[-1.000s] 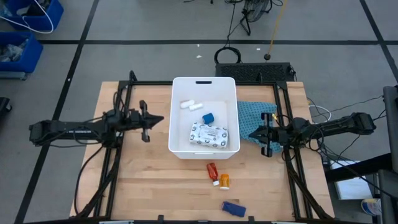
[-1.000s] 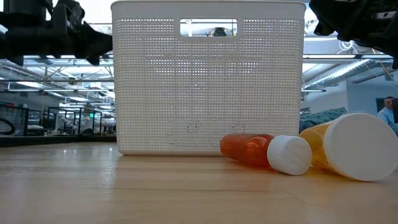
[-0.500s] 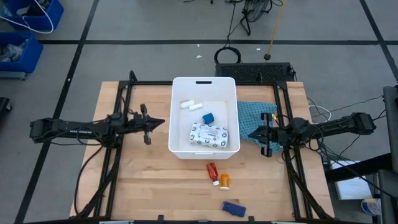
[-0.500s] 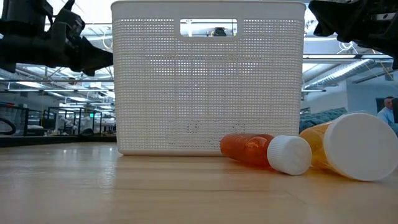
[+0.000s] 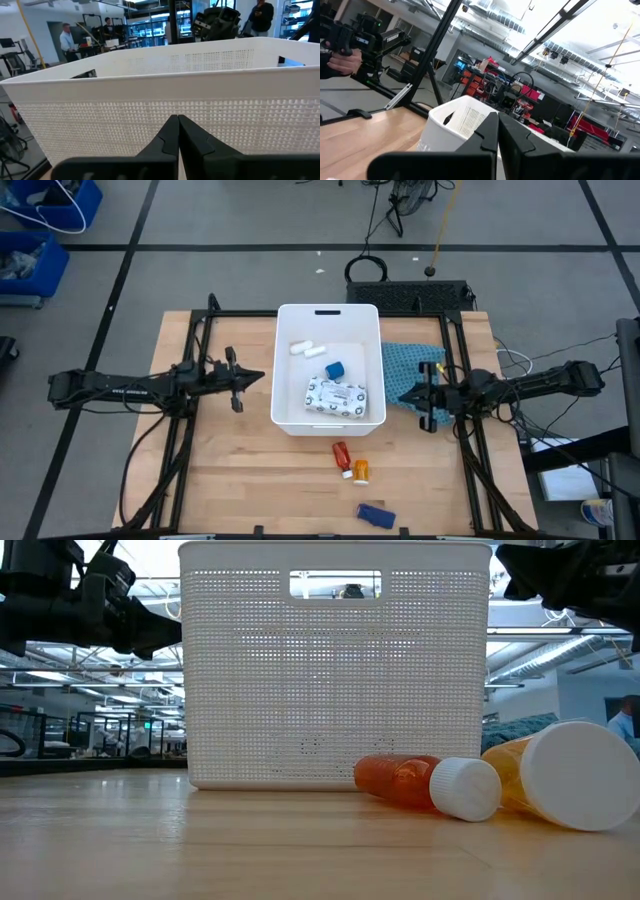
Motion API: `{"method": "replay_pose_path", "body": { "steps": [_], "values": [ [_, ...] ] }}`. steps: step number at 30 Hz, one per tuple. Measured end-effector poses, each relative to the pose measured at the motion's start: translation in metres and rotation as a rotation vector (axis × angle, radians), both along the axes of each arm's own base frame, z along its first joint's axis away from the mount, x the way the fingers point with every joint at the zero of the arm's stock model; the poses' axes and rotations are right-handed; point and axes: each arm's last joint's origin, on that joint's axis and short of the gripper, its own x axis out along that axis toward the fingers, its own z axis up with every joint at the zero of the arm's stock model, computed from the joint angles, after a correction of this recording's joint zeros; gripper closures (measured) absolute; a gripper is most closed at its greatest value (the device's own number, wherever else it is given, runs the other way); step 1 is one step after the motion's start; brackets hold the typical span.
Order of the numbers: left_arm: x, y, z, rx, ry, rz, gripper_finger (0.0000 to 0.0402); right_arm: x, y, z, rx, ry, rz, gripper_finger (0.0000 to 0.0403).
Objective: Pick & place medical supplies in basket/bin
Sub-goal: Put the dark blue bandage into the white bin
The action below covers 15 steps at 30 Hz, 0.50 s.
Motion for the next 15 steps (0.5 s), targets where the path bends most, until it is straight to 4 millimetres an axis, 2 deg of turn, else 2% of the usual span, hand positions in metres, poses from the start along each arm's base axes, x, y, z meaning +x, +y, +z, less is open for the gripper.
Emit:
{"method": "replay_pose_path", "body": {
  "steps": [7, 9, 12, 15],
  "values": [
    [0.0, 0.0, 0.0, -0.001, 0.0, 0.0, 0.0383, 0.0, 0.0, -0.001, 0.024, 0.025, 0.013, 0.0403],
    [0.0, 0.0, 0.0, -0.002, 0.0, 0.0, 0.038, 0.002, 0.002, -0.003, 0.026, 0.094, 0.06, 0.0403],
    [0.0, 0.0, 0.0, -0.002, -0.001, 0.0, 0.0383, 0.009, 0.011, 0.021, 0.018, 0.195, 0.17, 0.0403],
    [0.0, 0.0, 0.0, -0.004, -0.001, 0.0, 0.0392, 0.013, 0.023, 0.052, 0.012, 0.303, 0.239, 0.0403]
  ]
}}
